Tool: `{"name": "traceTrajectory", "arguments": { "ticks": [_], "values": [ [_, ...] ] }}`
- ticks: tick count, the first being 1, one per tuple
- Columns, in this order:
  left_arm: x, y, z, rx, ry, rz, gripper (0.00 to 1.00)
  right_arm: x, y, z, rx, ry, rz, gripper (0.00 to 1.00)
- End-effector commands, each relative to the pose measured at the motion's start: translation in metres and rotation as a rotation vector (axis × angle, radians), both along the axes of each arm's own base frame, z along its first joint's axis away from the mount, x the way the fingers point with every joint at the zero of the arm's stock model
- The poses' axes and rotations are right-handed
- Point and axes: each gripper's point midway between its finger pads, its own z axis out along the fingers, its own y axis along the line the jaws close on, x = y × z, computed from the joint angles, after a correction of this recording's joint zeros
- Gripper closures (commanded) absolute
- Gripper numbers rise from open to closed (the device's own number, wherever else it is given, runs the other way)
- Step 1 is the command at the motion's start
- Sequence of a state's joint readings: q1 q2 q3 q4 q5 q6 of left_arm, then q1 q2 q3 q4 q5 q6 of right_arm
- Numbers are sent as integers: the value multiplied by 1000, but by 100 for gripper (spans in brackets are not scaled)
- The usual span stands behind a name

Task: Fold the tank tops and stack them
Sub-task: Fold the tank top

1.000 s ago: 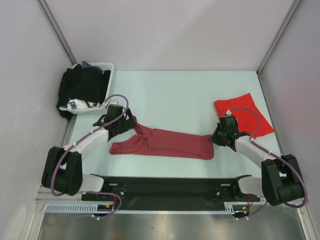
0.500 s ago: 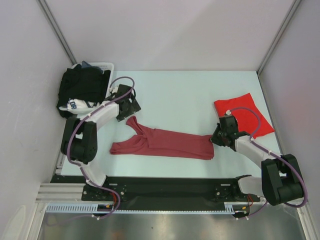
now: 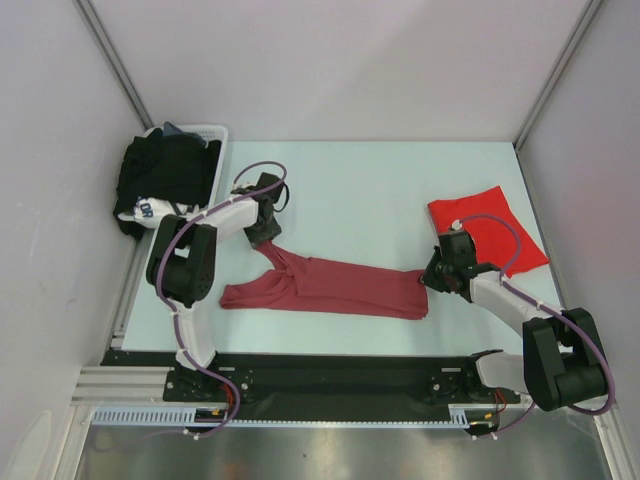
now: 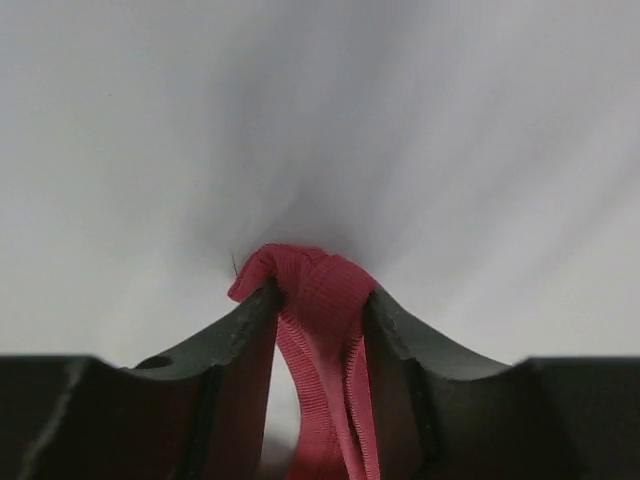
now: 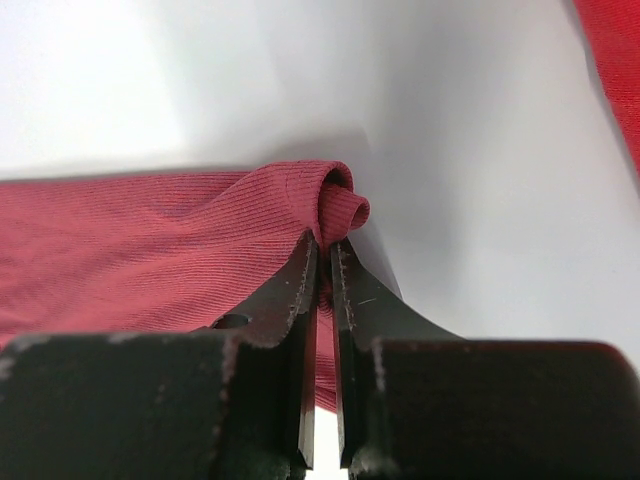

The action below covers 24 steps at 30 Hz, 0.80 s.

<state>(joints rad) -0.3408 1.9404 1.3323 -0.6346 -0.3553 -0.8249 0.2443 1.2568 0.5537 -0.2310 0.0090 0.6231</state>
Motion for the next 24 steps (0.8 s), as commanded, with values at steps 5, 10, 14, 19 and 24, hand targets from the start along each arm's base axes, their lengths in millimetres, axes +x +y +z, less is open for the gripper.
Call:
{"name": "traceTrajectory", "arguments": {
  "ticks": [5,10,14,19,24],
  "values": [
    [6,19,22,26,-108,59,100,2,-1,4,-5,-14,6,96],
    [-2,29,37,37,-176,103,100,-1,-1,4,1,-15,2,99],
    [-23,34,36,-8,-250,120,100,-3,-1,2,7,-8,-7,100],
    [-36,36,31,-74,-349,154,100,-9,3,-2,38,3,-12,100],
    [-48,40,33,-115,-434,169,100,-13,0,-3,35,4,-23,100]
  ]
}}
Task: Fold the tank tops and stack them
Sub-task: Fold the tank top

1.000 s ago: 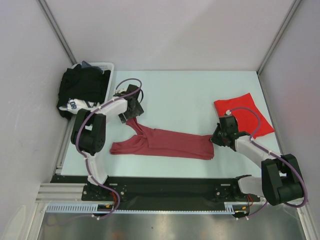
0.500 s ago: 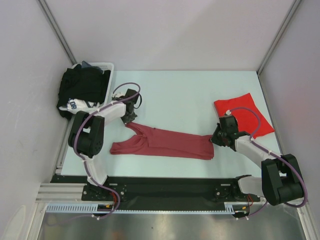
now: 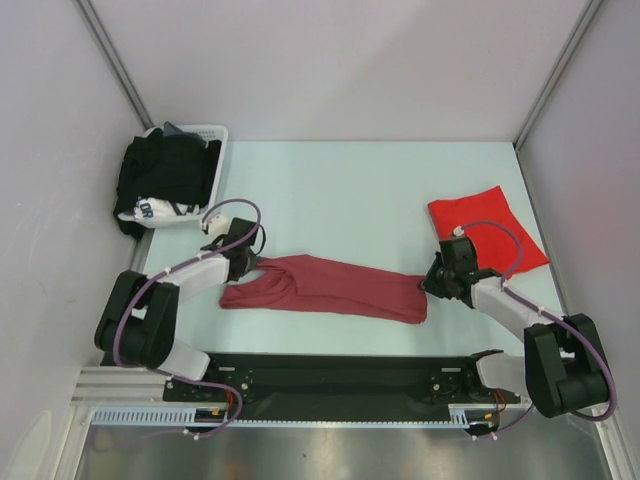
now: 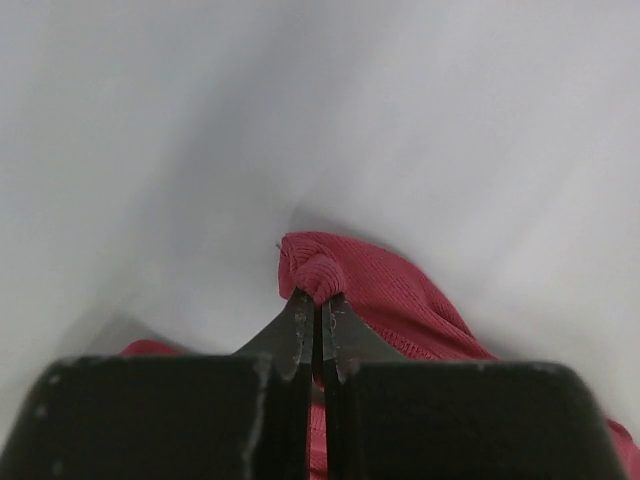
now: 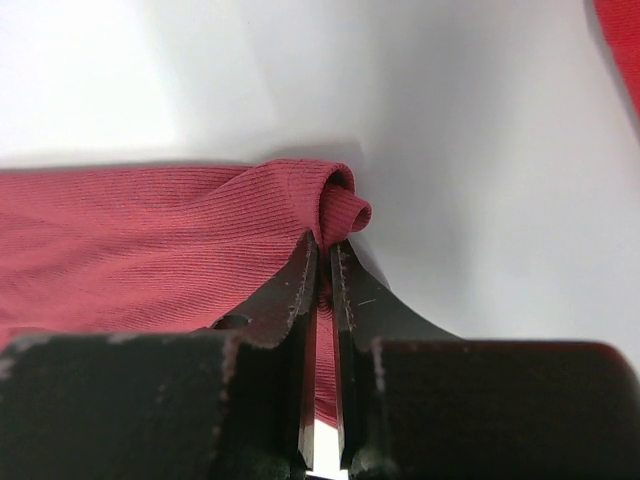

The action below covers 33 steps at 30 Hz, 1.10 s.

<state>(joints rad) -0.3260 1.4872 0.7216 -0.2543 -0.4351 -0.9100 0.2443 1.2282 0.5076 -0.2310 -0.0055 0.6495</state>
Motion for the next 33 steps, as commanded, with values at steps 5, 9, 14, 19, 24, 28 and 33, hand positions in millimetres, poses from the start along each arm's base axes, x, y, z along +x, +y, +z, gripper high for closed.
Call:
{"name": "traceTrajectory", "arguments": {
  "ticks": [5,9,14,19,24,28,33],
  "values": [
    [20,12,48,-33,-266,100,95,-1,-1,6,8,-21,-13,100],
    [17,20,57,-25,-313,134,84,-2,-1,7,9,-22,-14,100],
    [-3,37,42,0,-246,238,70,-3,-1,7,10,-20,-15,100],
    [-19,52,32,19,-209,327,29,0,-5,7,-9,-25,-31,100],
    [-20,55,45,32,-254,297,2,3,-6,9,-20,-25,-33,100],
    [-22,57,75,84,-263,218,2,4,-9,11,-34,-23,-42,98],
    [-41,56,93,82,-201,172,2,3,-20,18,-73,-38,-83,80]
  ]
}}
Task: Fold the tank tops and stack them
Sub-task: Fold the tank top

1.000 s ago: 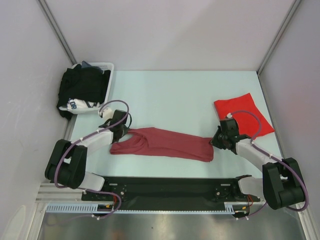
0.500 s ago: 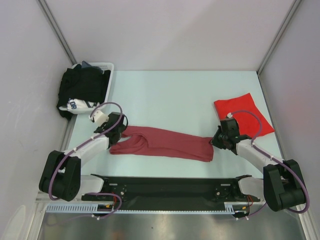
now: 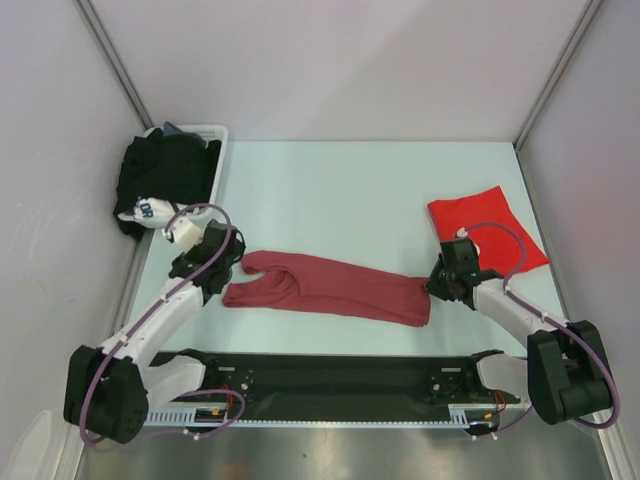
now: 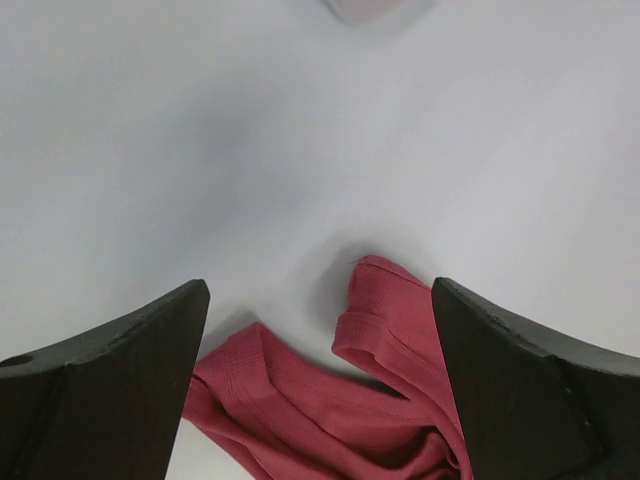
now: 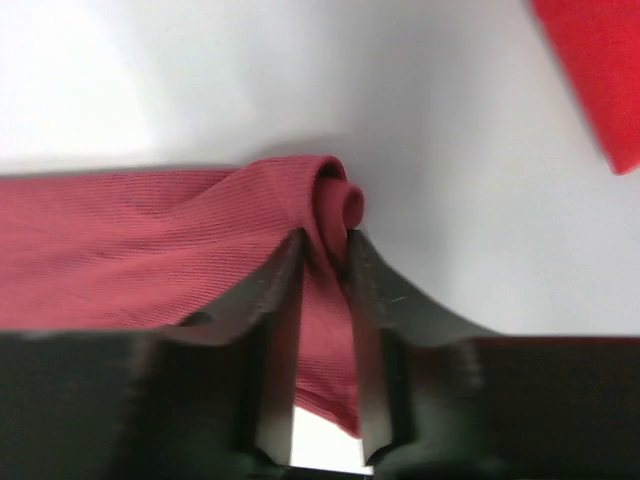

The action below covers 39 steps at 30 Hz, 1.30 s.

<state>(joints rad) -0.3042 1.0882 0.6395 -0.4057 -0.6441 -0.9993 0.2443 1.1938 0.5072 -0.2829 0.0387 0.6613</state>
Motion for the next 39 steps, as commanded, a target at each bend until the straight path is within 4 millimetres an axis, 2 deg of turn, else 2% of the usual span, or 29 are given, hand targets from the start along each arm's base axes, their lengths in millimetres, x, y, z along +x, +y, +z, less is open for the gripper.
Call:
{"name": "traceTrajectory", "arguments": {
  "ticks": [1,3,4,5,6,8,10,12,17,20,21,23,24,29,36,39],
  "values": [
    [-16,2,17,11,40,-48,1,9,-12,18,-45,-54,-47,68],
    [-29,-8,3,-39,89,-97,0,10,-15,23,-55,-75,-51,55],
    [-34,-9,1,-58,84,-98,0,12,-16,26,-59,-83,-50,47],
    [-43,-9,-11,-69,110,-99,0,12,-16,27,-66,-89,-46,43],
    [-48,-14,-13,-103,103,-116,0,15,-18,32,-80,-100,-39,40],
    [-58,-19,-25,-134,121,-139,0,21,-19,39,-99,-121,-21,39],
    [-63,-28,-27,-191,105,-172,0,28,-17,45,-116,-138,16,37],
    [-72,-33,-37,-247,111,-165,6,33,-16,48,-123,-140,34,37],
    [-87,-45,-61,-364,131,-136,10,58,-3,56,-139,-162,83,41],
    [-88,-50,-72,-426,121,-102,12,68,7,52,-148,-134,118,42],
    [-85,-53,-72,-456,105,-82,11,74,16,47,-151,-113,144,42],
    [-88,-56,-80,-491,114,-63,2,79,22,43,-171,-91,155,41],
    [-84,-57,-79,-516,90,-46,0,82,32,38,-173,-77,183,41],
    [-75,-51,-77,-537,11,22,0,88,51,31,-167,-69,218,39],
    [-51,-44,-67,-519,-53,94,0,89,58,10,-192,3,258,38],
    [-43,-39,-75,-478,-13,146,0,85,59,5,-202,24,273,38]
  ]
}}
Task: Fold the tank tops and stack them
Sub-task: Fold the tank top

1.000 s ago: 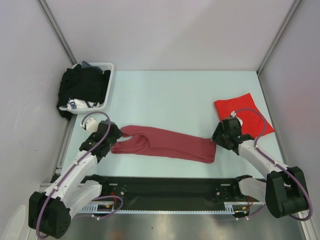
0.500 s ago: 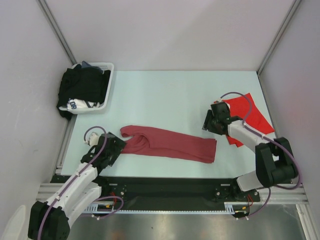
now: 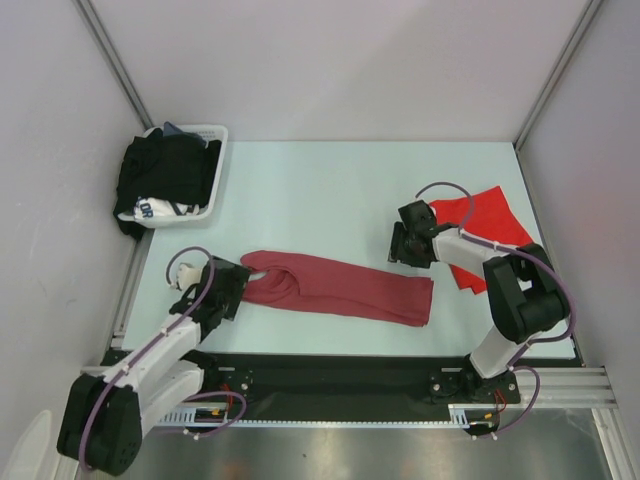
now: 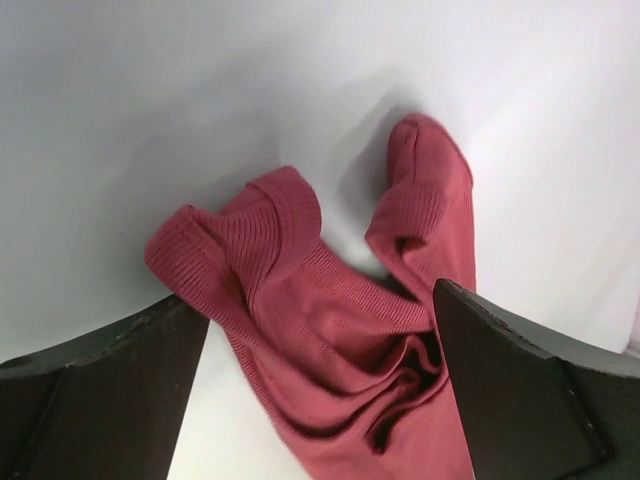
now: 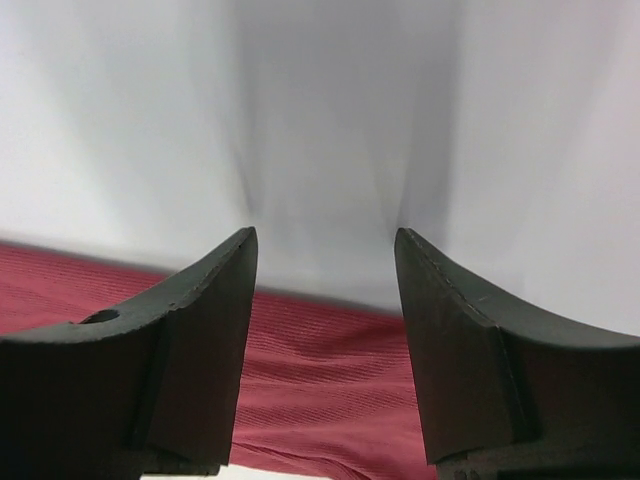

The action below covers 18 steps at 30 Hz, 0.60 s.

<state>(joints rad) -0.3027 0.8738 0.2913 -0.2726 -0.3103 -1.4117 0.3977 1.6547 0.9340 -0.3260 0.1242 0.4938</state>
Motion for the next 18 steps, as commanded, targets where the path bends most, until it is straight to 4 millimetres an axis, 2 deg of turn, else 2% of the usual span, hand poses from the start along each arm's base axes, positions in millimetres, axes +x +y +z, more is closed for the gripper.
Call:
{"name": "traceTrajectory", "arguments": {
  "ticks": [1,2,3,5,6,8,9,11,12,13,16,18],
  "values": [
    [10,13,-9,57,59,86,0,5,4,6,-18,-12,27,38],
    [19,11,0,58,53,88,0,3,5,5,-20,-10,33,38],
    [18,11,-10,84,110,81,0,3,3,7,-19,-17,29,38],
    [29,8,-4,94,136,76,0,-1,2,7,-20,-16,30,38],
    [30,7,-12,106,174,71,0,-1,2,8,-20,-19,28,38],
    [42,2,-10,101,178,66,0,-3,1,8,-20,-17,28,38],
    [43,1,-17,113,204,58,0,-4,1,7,-19,-15,31,38],
    [52,-2,-16,114,201,47,12,-7,-1,5,-26,-6,31,38],
    [53,-3,-21,127,218,34,20,-8,-2,4,-30,-3,30,38],
    [55,-3,-22,130,219,31,43,-9,-3,3,-36,3,28,38],
    [67,-5,-23,148,212,15,72,-14,-12,-3,-80,24,6,38],
    [77,-6,-22,176,220,-2,76,-17,-16,-4,-95,28,3,37]
  ]
}}
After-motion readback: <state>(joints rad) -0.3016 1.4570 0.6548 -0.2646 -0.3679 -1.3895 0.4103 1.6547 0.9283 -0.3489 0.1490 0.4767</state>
